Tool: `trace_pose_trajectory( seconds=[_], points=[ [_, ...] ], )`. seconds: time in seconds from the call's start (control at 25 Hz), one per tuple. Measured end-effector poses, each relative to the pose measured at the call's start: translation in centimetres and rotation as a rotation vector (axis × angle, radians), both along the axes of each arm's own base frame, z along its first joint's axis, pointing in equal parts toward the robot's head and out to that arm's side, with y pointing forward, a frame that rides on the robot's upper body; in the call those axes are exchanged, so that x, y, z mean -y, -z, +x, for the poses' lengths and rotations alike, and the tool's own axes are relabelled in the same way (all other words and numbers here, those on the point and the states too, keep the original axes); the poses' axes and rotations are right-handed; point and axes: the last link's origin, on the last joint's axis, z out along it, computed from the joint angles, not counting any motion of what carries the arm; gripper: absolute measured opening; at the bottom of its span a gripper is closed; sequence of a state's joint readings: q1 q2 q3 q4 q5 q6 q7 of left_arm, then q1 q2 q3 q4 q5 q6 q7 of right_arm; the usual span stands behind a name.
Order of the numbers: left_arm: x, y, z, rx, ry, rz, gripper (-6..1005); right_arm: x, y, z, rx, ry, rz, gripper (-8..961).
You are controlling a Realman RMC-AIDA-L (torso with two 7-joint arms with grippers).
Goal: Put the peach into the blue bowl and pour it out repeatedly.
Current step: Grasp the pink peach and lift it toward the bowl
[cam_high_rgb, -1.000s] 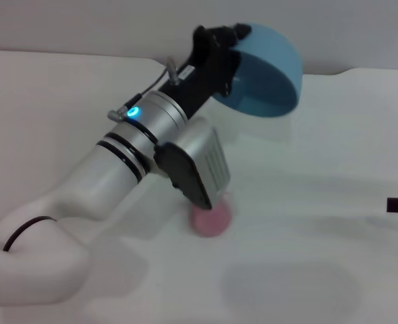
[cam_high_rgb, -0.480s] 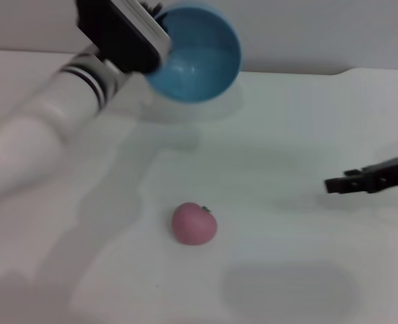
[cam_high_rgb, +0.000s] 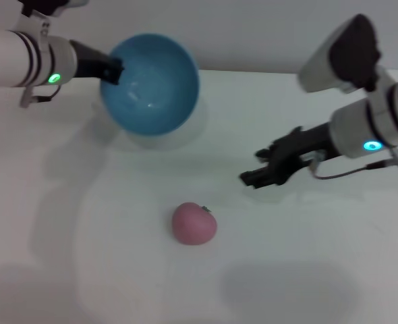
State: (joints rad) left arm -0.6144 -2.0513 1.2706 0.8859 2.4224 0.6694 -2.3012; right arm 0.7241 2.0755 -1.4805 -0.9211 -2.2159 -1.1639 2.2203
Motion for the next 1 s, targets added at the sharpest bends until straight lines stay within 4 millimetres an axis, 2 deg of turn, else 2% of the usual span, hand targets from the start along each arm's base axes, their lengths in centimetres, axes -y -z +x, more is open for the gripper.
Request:
trace_pose_trajectory(
  seconds=[0.28, 0.4, 0.56, 0.76, 1.0],
  points=[
    [1.8, -3.2, -0.8, 0.027, -0.301, -0.125, -2, 2.3, 3.2, -3.5, 0.000, -0.193, -0.096, 589],
    [2.3, -3.5, -0.9, 0.047, -0.333, -0.145, -2, 2.7, 3.8, -3.7, 0.010, -0.216, -0.108, 589],
    [3.7, -3.4, -1.2, 0.060, -0.393, -0.215, -2, 3.8, 5.5, -4.0, 0.029, -0.275, -0.126, 589],
    [4.2, -3.2, -1.2, 0.059, -0.409, -0.244, -1, 4.8, 7.0, -3.9, 0.065, -0.330, -0.141, 589],
    [4.5, -3.0, -1.2, 0.069, -0.425, -0.262, -1, 5.5, 8.6, -2.8, 0.106, -0.364, -0.131, 588]
  ],
)
